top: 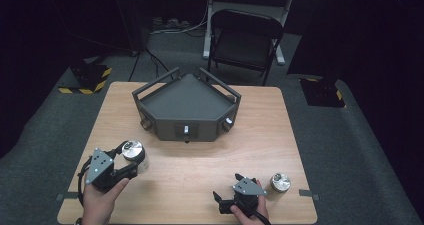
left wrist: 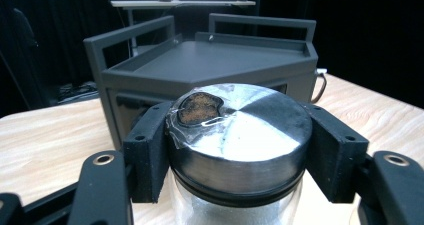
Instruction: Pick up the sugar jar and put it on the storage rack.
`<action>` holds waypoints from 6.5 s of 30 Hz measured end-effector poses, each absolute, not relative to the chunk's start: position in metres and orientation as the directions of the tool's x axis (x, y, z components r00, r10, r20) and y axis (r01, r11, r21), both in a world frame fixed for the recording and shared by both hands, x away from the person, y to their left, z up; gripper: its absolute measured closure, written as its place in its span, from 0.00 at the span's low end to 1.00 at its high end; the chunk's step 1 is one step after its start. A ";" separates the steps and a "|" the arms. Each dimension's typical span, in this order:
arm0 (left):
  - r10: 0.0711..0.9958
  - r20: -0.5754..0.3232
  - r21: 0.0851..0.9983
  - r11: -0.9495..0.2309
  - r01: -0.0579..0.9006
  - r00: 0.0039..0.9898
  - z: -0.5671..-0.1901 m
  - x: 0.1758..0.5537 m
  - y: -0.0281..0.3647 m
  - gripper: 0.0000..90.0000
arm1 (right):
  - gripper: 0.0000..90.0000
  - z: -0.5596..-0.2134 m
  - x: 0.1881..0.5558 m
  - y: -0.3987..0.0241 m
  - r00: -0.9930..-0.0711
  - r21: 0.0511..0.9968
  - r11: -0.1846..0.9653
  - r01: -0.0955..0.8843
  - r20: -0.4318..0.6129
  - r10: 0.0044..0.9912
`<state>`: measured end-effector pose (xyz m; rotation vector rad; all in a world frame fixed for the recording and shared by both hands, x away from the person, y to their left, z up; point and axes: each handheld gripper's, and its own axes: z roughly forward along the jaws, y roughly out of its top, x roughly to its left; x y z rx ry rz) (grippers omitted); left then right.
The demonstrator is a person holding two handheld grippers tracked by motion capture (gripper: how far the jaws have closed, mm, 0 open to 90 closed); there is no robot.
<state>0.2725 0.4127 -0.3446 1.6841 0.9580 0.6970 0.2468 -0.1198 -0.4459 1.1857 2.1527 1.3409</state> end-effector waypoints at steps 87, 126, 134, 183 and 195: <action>0.895 0.005 0.961 -0.127 0.244 0.446 -0.314 0.459 0.300 0.39 | 0.01 -0.449 0.250 -0.129 -0.604 0.860 0.170 0.481 0.184 0.775; 0.894 0.050 0.936 -0.198 0.292 0.445 -0.328 0.480 0.290 0.38 | 0.01 -0.447 0.254 -0.126 -0.595 0.849 0.181 0.497 0.182 0.783; 0.896 0.057 0.934 -0.204 0.294 0.440 -0.325 0.479 0.289 0.37 | 0.01 -0.444 0.253 -0.121 -0.564 0.840 0.194 0.507 0.153 0.811; 0.881 -0.021 0.943 -0.140 0.303 0.473 -0.311 0.436 0.324 0.01 | 0.01 -0.442 0.253 -0.119 -0.588 0.838 0.220 0.500 0.141 0.797; 0.867 -0.051 0.954 -0.105 0.281 0.496 -0.319 0.402 0.351 0.01 | 0.01 -0.441 0.253 -0.116 -0.598 0.834 0.244 0.495 0.124 0.792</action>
